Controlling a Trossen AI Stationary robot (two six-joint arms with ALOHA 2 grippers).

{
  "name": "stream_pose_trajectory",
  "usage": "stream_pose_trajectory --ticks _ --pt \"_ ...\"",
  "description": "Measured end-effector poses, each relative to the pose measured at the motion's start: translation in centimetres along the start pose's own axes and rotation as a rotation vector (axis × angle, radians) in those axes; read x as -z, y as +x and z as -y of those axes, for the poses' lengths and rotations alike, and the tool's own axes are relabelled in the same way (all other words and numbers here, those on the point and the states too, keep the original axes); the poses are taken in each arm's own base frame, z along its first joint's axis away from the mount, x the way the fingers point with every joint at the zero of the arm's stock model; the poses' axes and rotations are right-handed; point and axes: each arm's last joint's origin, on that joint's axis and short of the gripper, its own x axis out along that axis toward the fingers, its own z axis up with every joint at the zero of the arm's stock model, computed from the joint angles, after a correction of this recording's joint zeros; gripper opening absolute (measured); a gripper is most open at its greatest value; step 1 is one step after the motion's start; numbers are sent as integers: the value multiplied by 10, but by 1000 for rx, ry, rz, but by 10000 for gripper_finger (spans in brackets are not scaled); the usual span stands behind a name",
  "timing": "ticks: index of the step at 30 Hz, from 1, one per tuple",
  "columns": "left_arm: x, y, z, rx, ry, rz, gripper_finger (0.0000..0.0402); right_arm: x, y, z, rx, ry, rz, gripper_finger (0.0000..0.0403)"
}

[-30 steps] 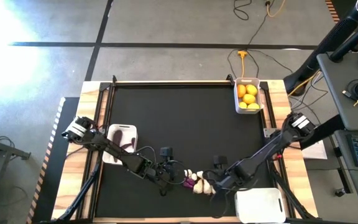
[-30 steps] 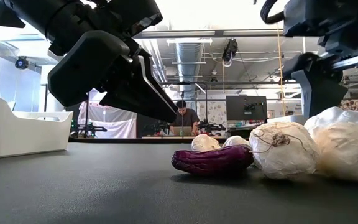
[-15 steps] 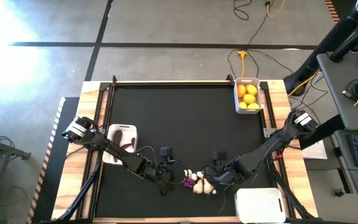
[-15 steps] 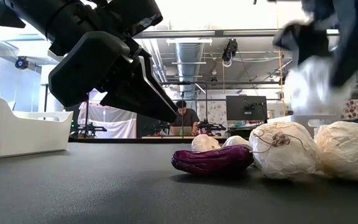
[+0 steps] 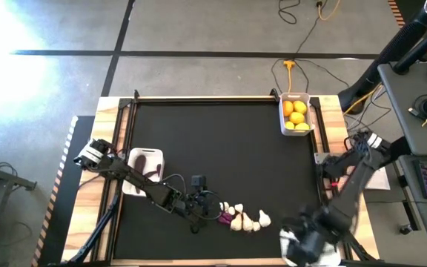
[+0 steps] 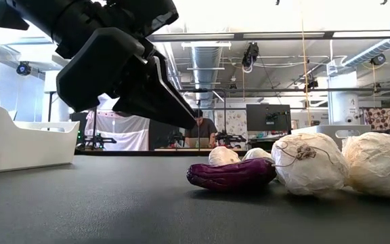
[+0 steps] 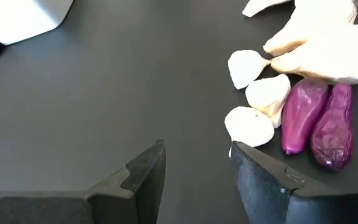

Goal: Sort produce into baskets
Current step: Put the garlic into the bottom white bin

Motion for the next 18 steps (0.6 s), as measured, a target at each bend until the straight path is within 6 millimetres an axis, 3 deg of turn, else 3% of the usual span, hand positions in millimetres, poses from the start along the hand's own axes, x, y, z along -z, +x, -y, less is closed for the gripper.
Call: stream_pose_trajectory --ticks 3,6,10,18 --pt "-2 0 0 2 -8 18 166 28 22 0 84 -2 -2 251" --pt "-4 0 0 3 -12 39 166 43 45 1 156 19 -9 252" --pt "-7 0 1 5 -26 60 166 48 70 -2 202 22 -18 259" --pt "-9 0 1 7 -31 80 166 48 100 -3 294 4 -21 300"
